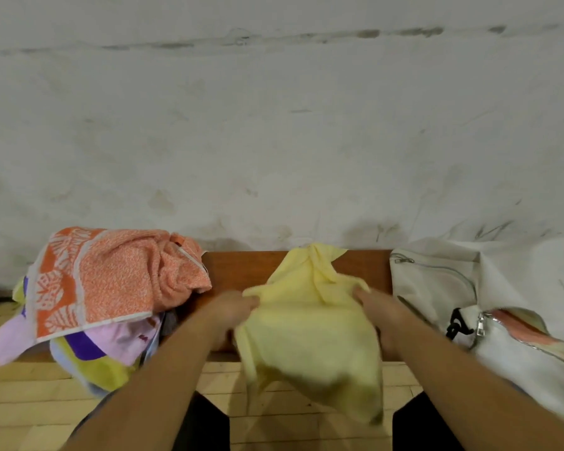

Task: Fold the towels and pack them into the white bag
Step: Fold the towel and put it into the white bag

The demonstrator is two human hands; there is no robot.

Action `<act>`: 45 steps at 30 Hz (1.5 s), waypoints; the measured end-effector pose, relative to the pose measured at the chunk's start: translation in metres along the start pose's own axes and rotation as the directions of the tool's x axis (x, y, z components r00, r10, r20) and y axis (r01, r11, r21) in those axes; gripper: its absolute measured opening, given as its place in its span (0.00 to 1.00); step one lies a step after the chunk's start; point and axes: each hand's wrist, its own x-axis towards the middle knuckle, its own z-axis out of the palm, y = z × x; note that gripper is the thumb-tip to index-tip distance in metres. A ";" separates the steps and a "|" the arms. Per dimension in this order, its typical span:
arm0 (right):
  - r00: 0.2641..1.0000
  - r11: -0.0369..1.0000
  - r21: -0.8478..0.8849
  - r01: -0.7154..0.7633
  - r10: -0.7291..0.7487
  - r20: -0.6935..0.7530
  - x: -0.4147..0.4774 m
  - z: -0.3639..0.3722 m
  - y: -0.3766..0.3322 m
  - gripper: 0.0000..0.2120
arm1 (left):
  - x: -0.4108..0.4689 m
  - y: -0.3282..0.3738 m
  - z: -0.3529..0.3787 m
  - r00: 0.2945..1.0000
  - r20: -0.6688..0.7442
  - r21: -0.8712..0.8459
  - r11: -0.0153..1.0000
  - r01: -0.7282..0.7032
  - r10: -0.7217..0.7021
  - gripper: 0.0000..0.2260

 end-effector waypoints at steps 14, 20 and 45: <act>0.939 0.922 0.183 0.342 -0.340 -0.042 -0.027 -0.017 -0.096 0.20 | -0.019 0.044 -0.065 0.938 -0.232 -0.437 0.834 -0.337 0.258 0.11; 0.996 0.997 0.057 0.042 -0.046 0.076 -0.040 -0.045 0.038 0.19 | -0.034 -0.060 -0.017 0.985 -0.161 -0.309 0.944 -0.117 0.069 0.10; 0.968 0.974 -0.225 -0.021 -0.037 -0.250 -0.041 -0.060 0.077 0.08 | -0.060 -0.077 -0.015 0.994 0.093 -0.088 0.995 -0.056 0.064 0.15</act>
